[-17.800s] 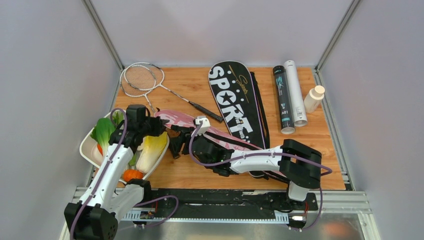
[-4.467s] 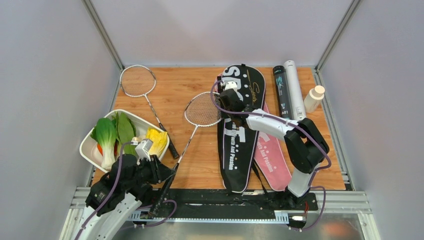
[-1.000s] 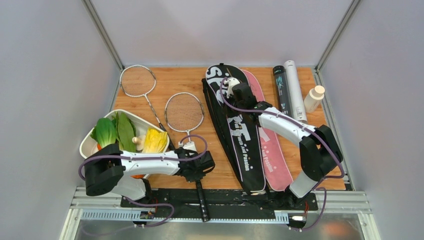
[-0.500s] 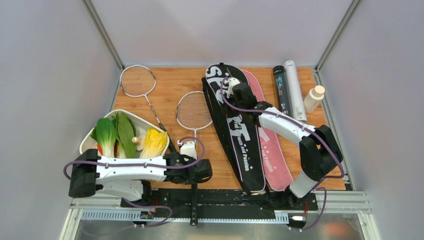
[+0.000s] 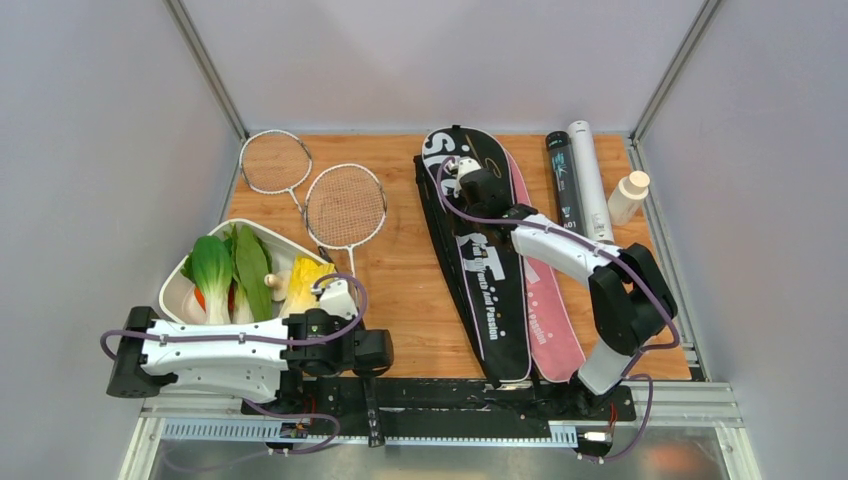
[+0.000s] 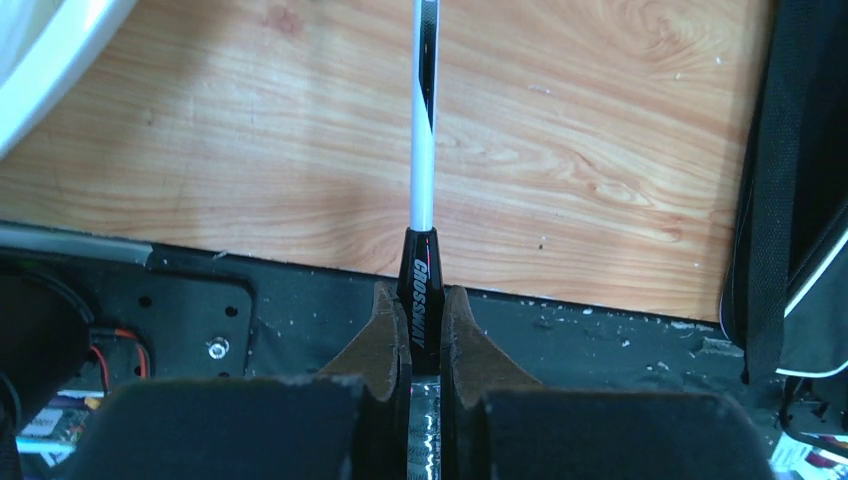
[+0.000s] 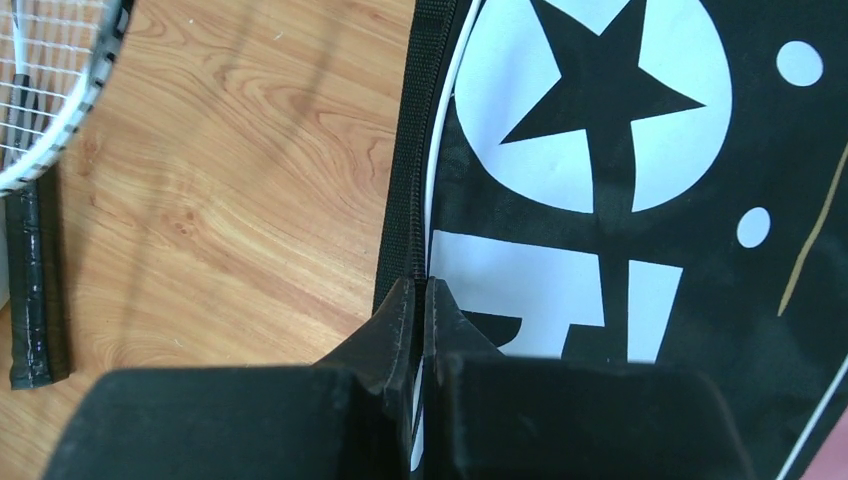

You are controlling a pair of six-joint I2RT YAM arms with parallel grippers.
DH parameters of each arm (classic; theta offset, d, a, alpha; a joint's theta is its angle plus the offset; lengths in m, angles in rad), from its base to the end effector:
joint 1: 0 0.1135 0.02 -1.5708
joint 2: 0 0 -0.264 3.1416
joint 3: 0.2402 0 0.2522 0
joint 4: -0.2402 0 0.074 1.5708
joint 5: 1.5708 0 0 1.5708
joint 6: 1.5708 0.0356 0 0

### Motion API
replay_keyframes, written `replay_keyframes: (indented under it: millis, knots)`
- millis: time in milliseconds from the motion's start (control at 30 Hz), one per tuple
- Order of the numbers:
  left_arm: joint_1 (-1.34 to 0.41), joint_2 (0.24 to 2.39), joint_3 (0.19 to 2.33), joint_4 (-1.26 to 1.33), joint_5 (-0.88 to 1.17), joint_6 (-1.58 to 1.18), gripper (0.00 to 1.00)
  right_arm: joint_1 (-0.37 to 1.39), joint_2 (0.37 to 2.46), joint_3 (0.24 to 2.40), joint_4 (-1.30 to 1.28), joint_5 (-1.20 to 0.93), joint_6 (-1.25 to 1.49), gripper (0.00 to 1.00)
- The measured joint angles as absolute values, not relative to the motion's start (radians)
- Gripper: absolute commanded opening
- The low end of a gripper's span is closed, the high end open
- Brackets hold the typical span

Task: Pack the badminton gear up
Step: Pick up the racket from the center of the board, then place the racket in the racket bag.

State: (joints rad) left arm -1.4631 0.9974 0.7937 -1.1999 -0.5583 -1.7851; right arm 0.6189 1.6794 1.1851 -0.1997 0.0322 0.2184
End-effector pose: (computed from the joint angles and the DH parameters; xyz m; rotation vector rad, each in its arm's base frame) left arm 0.0345 -0.1433 0.2417 -0.4750 2.5383 -0.2555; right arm 0.3077 0.2177 0.2425 -0.4399 2.2545 0.4040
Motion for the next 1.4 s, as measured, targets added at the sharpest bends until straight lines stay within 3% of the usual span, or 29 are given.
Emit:
replay_keyframes:
  millis: [400,1100,1400]
  knots:
    - [-1.538,1.214,0.921,-1.127,-0.638,-1.613,0.00,0.619,1.737,1.231,-0.199,-0.003,0.234,0.00]
    - [-1.538,1.225,0.912,-1.102,-0.617,-1.593,0.00,0.614,1.718,1.316,-0.214,0.062,0.242,0.00]
    - [-1.537,1.233,0.920,-1.044,-0.619,-1.532,0.00,0.612,1.691,1.319,-0.216,-0.018,0.242,0.00]
